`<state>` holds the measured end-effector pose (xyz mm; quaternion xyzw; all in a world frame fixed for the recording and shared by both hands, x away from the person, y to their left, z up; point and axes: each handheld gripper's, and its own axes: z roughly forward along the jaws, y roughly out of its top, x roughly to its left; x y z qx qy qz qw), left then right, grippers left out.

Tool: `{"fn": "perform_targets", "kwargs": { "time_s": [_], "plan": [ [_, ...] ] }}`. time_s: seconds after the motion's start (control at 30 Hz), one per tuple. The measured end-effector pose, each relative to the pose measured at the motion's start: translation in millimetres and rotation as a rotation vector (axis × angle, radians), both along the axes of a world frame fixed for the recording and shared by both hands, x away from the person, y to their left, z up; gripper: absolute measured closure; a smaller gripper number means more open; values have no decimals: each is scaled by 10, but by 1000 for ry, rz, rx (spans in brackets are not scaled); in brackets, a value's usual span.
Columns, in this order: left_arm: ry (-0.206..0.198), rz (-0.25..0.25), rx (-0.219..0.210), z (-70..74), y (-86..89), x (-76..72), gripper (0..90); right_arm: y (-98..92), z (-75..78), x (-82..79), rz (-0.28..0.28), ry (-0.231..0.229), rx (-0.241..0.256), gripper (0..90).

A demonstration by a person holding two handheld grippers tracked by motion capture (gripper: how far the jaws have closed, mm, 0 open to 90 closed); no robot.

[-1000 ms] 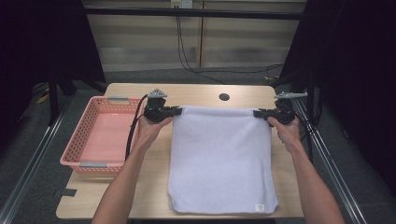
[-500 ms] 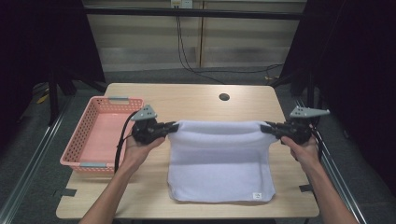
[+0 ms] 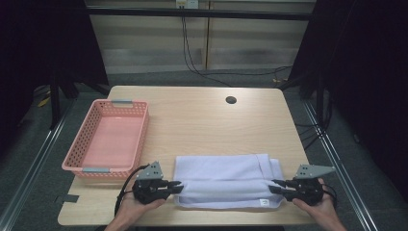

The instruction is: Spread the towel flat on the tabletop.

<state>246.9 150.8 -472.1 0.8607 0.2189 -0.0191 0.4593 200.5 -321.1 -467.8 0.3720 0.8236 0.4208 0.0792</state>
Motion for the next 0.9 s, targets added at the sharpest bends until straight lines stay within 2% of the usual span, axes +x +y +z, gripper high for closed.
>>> {"fn": "perform_targets", "kwargs": {
  "time_s": [0.03, 0.07, 0.1, 0.17, 0.27, 0.3, 0.33, 0.37, 0.4, 0.43, 0.47, 0.5, 0.53, 0.57, 0.63, 0.7, 0.77, 0.8, 0.83, 0.9],
  "plan": [
    [11, -11, 8, -19, -6, -35, 783, -6, -17, -39, -2, 6, -6, 698],
    [20, -44, 32, -33, -7, -91, 776, -14, -30, -67, -3, 12, -5, 685],
    [23, -54, 38, -29, 4, -118, 756, -20, -41, -111, 1, 33, -14, 646],
    [31, -61, 27, -21, 29, -137, 727, -17, -41, -148, 3, 42, -19, 620],
    [39, -60, -26, 35, 139, -152, 675, -29, -29, -279, 7, 66, -5, 498],
    [39, -60, -26, 35, 139, -152, 649, -44, -9, -297, 5, 57, 7, 482],
    [29, -32, -61, 85, 162, -99, 625, -61, 21, -305, -9, 50, 30, 464],
    [29, -32, -61, 85, 162, -99, 608, -81, 45, -290, -22, 43, 56, 451],
    [13, 10, -99, 111, 142, 5, 606, -100, 63, -260, -40, 38, 76, 450],
    [13, 10, -99, 111, 142, 5, 616, -112, 68, -213, -71, 30, 84, 450],
    [17, 31, -44, 67, 40, 154, 635, -111, 59, -152, -101, 26, 76, 449],
    [17, 39, -12, 16, -22, 220, 646, -92, 41, -88, -130, 28, 53, 439],
    [43, 34, 10, -50, -84, 283, 654, -61, 7, -22, -137, 31, 14, 438],
    [51, 33, 51, -113, -143, 330, 655, -28, -39, 45, -144, 36, -27, 432],
    [67, 18, 119, -218, -230, 388, 642, 14, -152, 163, -161, 74, -69, 421],
    [72, 24, 110, -233, -229, 419, 656, 39, -229, 226, -169, 100, -100, 414],
    [71, 25, 107, -238, -231, 427, 657, 39, -246, 237, -166, 107, -105, 418],
    [71, 30, 94, -253, -240, 429, 660, 25, -251, 245, -168, 105, -99, 434],
    [66, 30, 100, -252, -254, 440, 659, -30, -261, 253, -177, 95, -102, 472],
    [70, 41, 91, -261, -286, 475, 655, -51, -264, 252, -186, 93, -100, 477]
  ]
}}
